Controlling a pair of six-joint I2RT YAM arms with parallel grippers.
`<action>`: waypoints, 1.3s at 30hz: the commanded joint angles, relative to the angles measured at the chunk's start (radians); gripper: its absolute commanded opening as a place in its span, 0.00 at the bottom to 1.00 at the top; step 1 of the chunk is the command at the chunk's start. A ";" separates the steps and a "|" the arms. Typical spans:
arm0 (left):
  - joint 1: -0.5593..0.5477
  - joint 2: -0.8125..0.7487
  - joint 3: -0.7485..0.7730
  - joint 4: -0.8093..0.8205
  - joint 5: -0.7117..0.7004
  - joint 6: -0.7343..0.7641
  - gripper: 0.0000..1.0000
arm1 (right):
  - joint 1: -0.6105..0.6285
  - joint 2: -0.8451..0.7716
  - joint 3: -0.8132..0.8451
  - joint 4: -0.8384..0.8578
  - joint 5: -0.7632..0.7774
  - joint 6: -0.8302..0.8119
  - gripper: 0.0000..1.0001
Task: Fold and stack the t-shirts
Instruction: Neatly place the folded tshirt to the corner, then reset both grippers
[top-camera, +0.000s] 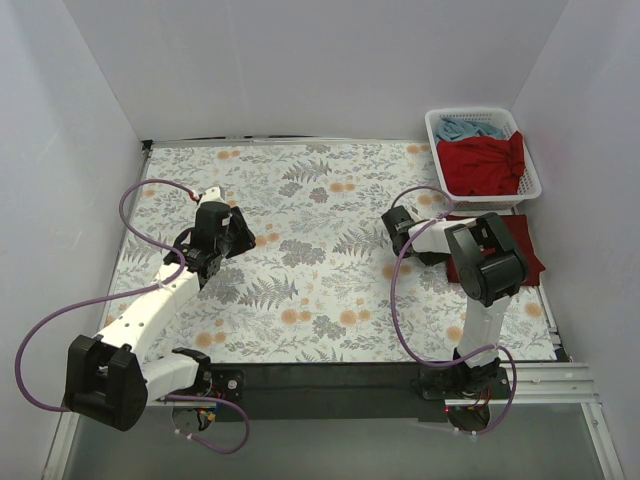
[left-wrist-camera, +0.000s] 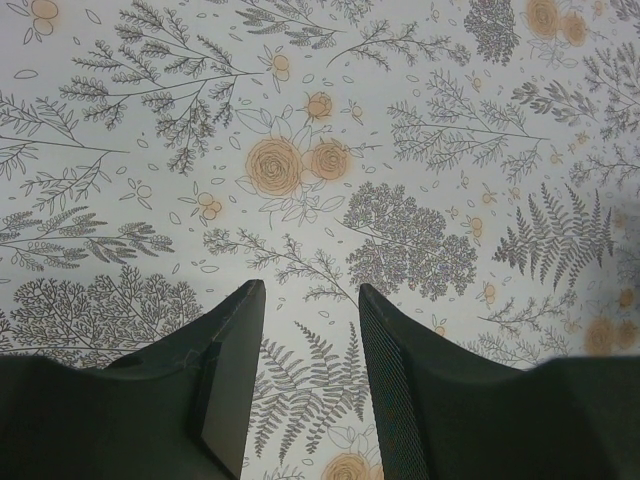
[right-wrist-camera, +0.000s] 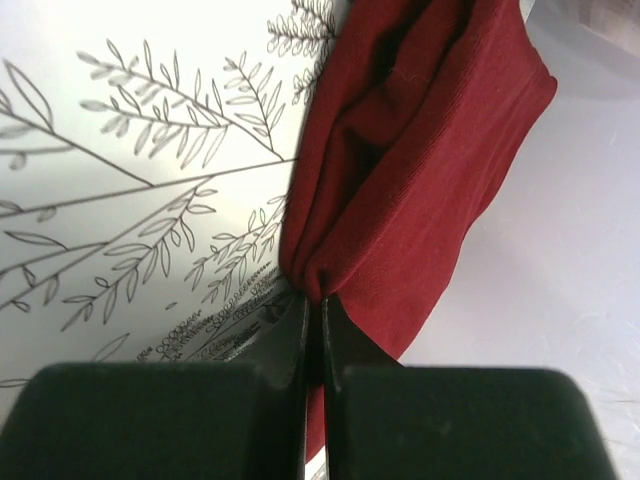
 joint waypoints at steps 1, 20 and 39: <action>0.007 -0.001 -0.004 -0.001 0.004 0.006 0.41 | -0.011 -0.029 -0.035 -0.004 -0.016 0.048 0.01; 0.007 0.016 -0.007 -0.001 -0.008 0.008 0.41 | -0.028 -0.074 0.029 -0.148 -0.136 0.195 0.24; 0.007 -0.133 0.040 -0.131 -0.075 0.009 0.44 | 0.018 -0.811 0.177 -0.280 -0.584 0.353 0.64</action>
